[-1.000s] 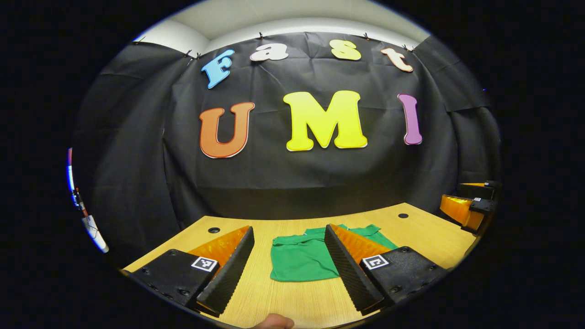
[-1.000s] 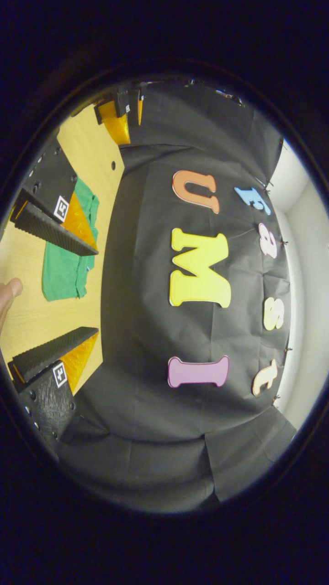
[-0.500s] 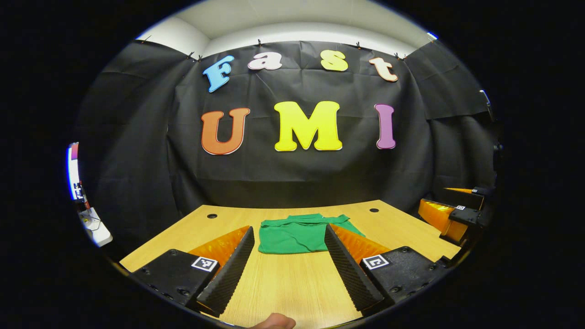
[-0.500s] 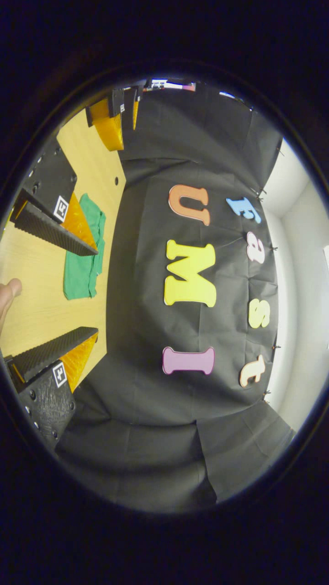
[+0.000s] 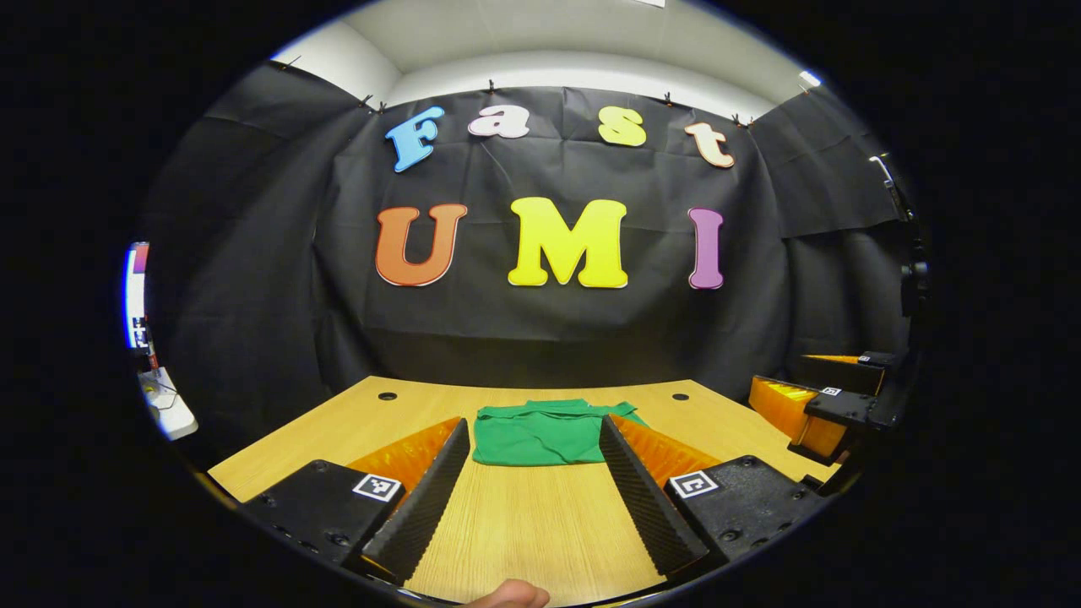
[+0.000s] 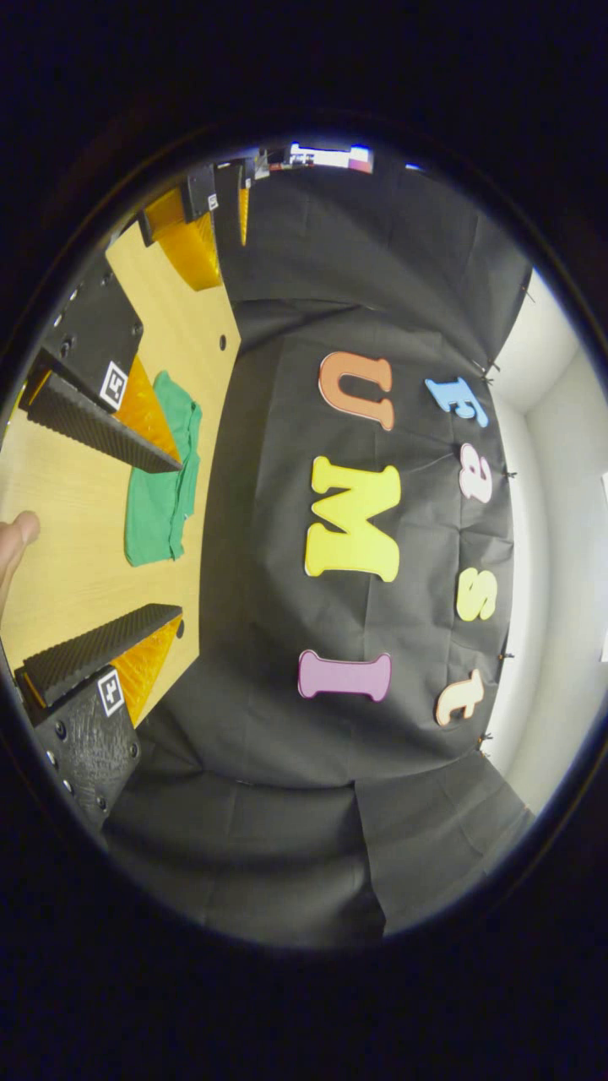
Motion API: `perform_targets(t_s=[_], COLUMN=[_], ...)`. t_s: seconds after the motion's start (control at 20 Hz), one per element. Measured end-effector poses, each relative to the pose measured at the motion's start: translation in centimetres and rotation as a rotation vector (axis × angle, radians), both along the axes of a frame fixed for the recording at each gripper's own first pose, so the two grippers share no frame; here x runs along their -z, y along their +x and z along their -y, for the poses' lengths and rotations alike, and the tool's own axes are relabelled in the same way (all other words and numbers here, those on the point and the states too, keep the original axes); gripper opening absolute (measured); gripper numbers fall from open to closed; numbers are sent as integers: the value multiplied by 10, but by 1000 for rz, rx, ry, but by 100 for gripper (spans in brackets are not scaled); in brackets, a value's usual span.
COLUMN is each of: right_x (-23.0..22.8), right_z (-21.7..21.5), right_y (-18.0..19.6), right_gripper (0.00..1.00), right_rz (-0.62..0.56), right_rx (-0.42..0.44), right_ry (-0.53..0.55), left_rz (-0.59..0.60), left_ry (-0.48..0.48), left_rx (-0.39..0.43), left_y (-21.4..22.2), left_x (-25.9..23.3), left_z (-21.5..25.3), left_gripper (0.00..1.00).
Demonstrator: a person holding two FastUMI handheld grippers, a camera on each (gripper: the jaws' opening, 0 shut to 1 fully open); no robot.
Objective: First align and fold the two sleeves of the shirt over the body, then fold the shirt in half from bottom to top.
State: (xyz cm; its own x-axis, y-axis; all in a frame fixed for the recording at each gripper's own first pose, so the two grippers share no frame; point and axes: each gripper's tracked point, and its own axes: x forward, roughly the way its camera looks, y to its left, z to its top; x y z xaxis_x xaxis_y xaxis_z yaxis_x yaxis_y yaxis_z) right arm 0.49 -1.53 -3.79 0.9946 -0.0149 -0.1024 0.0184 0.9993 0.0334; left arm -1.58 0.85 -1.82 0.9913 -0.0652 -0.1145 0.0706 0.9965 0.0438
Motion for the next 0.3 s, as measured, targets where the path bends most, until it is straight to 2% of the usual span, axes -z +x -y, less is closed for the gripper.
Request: perform_targets(t_s=[0.3], right_x=[14], right_z=[-8], right_y=[7], right_gripper=[95], right_rz=[-42], right_rx=[14], right_ry=[-2], left_rz=[15], left_ry=[1], left_rx=[51], left_y=[2], left_x=[-5], left_z=[12], left_gripper=[100])
